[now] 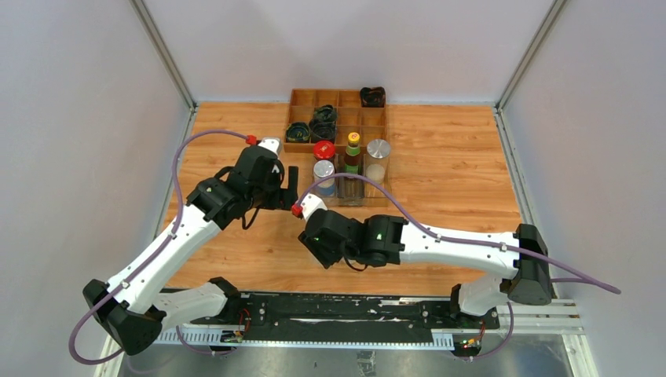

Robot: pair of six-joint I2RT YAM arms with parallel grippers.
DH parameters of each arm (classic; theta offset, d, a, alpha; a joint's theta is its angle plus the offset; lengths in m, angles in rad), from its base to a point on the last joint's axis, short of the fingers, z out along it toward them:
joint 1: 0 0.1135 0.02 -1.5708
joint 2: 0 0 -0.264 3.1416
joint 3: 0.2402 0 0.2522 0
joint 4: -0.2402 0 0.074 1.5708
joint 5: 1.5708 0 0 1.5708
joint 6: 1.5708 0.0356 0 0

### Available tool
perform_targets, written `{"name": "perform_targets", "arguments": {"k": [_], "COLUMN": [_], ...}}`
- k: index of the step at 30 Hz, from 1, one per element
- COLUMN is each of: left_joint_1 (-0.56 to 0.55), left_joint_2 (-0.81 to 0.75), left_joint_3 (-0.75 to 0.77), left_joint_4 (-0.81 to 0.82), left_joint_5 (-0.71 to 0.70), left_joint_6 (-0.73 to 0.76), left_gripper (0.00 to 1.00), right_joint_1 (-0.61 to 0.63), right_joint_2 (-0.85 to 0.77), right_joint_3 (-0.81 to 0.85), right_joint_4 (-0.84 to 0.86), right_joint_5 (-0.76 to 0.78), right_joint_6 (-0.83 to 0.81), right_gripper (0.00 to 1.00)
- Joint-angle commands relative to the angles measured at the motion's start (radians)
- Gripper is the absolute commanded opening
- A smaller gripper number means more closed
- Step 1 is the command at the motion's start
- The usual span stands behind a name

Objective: Organize the condiment bottles
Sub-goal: Pick up the bottle from the center of the board, then place the bottle in the storage box.

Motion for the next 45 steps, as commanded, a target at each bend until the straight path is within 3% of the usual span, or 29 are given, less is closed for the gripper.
{"name": "perform_targets", "arguments": {"k": [1, 16, 35, 45], "left_joint_1": [0.005, 0.005, 0.005, 0.004], "left_joint_2": [0.01, -0.009, -0.016, -0.007], "left_joint_3": [-0.022, -0.054, -0.063, -0.056], "left_joint_4": [0.01, 0.013, 0.013, 0.012], "left_joint_5": [-0.007, -0.011, -0.006, -0.001], "left_joint_6": [0.012, 0.009, 0.013, 0.011], "left_gripper": [1.0, 1.0, 1.0, 1.0], "right_joint_1": [-0.004, -0.066, -0.362, -0.515], "right_joint_2": [-0.028, 0.023, 0.014, -0.073], "right_joint_3": [0.073, 0.272, 0.39, 0.336], "right_joint_4": [-0.049, -0.131, -0.295, -0.358], "right_joint_5": [0.041, 0.023, -0.08, -0.122], "right_joint_6": [-0.043, -0.122, -0.189, -0.198], "right_gripper": [0.45, 0.46, 0.45, 0.45]}}
